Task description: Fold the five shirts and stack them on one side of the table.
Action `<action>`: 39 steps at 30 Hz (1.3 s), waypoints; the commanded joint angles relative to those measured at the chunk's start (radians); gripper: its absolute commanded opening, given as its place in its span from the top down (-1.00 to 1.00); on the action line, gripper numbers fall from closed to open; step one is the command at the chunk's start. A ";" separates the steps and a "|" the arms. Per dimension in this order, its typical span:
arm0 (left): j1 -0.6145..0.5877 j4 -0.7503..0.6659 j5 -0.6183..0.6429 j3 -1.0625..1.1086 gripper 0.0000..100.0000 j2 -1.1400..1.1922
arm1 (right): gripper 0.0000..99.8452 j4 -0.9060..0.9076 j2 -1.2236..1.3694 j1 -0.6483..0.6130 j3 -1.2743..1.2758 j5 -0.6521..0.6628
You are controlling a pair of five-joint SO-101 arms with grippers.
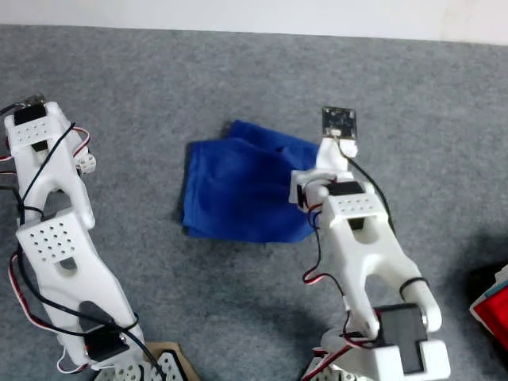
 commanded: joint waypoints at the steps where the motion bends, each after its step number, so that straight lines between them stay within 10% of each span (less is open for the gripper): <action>1: 0.036 -0.018 0.003 -0.007 0.99 -0.005 | 0.35 -0.035 0.061 -0.042 -0.015 -0.002; 6: 0.033 -0.018 0.002 -0.007 0.99 -0.005 | 0.40 -0.025 0.202 -0.051 -0.097 -0.002; 12: 0.042 -0.020 0.000 -0.007 0.99 -0.005 | 1.00 0.027 0.254 -0.048 -0.176 0.000; 39: 0.047 -0.032 0.000 -0.007 0.99 -0.005 | 0.99 0.031 -0.496 0.823 -0.065 0.212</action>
